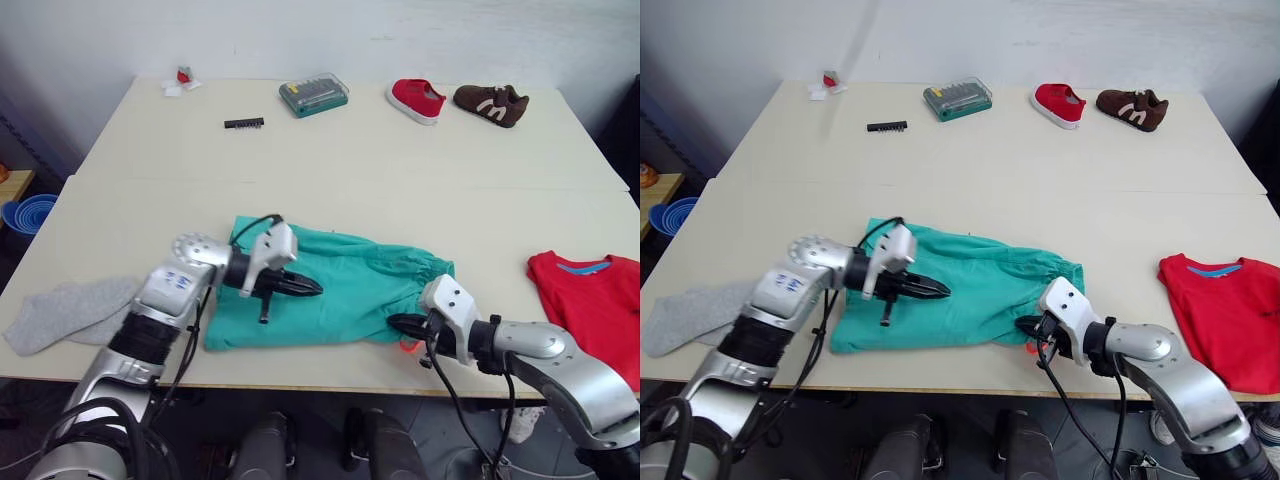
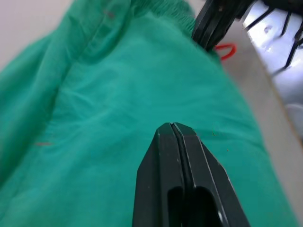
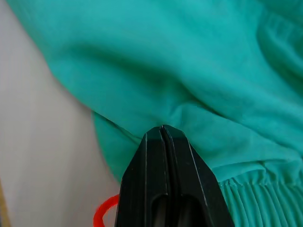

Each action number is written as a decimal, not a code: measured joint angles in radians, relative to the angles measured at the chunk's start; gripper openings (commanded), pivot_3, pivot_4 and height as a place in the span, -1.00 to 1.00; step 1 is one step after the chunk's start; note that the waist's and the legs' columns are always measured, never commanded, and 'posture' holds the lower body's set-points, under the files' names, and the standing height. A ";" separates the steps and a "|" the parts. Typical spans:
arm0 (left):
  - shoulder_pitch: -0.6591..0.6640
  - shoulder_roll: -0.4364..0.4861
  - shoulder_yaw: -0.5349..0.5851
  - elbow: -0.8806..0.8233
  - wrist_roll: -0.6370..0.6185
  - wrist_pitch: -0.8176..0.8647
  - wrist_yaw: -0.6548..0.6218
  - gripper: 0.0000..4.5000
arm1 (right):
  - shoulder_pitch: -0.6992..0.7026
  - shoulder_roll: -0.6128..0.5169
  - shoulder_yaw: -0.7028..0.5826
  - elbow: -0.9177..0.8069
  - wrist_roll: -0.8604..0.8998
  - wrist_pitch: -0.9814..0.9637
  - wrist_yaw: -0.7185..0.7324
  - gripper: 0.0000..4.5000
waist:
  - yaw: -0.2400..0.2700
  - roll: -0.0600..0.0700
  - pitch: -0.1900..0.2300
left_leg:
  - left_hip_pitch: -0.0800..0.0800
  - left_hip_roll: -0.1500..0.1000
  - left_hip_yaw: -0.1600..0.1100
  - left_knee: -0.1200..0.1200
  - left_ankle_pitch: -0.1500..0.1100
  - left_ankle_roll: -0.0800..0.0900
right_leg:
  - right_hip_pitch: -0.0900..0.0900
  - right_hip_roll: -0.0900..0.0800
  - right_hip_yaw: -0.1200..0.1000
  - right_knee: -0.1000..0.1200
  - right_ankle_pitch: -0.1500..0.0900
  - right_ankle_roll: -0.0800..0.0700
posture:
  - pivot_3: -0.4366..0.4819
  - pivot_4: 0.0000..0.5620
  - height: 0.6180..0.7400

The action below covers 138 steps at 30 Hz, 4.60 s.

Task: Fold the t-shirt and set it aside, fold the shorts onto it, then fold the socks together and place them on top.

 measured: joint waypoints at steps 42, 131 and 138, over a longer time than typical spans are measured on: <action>0.003 -0.051 0.091 0.103 0.045 -0.081 0.020 -0.28 | 0.128 0.400 -0.329 0.116 1.157 0.184 -0.800 1.00 | -0.009 -0.002 -0.003 | 0.002 0.002 -0.002 -0.001 -0.002 0.003 | 0.002 0.000 0.000 -0.001 0.000 -0.001 | -0.05 -0.47 1.00; 0.248 0.297 0.193 -0.160 -0.033 0.070 0.179 -1.00 | -0.624 0.493 0.493 0.653 -0.285 -0.450 0.369 -0.97 | -0.035 0.000 -0.009 | 0.000 0.002 0.012 -0.014 0.006 -0.011 | -0.015 0.002 0.012 0.004 -0.002 -0.005 | -0.05 -0.47 1.00; 0.250 0.250 0.245 -0.089 -0.026 0.014 0.236 -1.00 | -0.571 0.342 0.450 0.568 -0.258 -0.435 0.505 -0.97 | -0.037 -0.001 -0.009 | 0.002 0.002 0.013 -0.014 0.006 -0.009 | -0.015 0.002 0.013 0.007 -0.001 -0.004 | -0.05 -0.47 1.00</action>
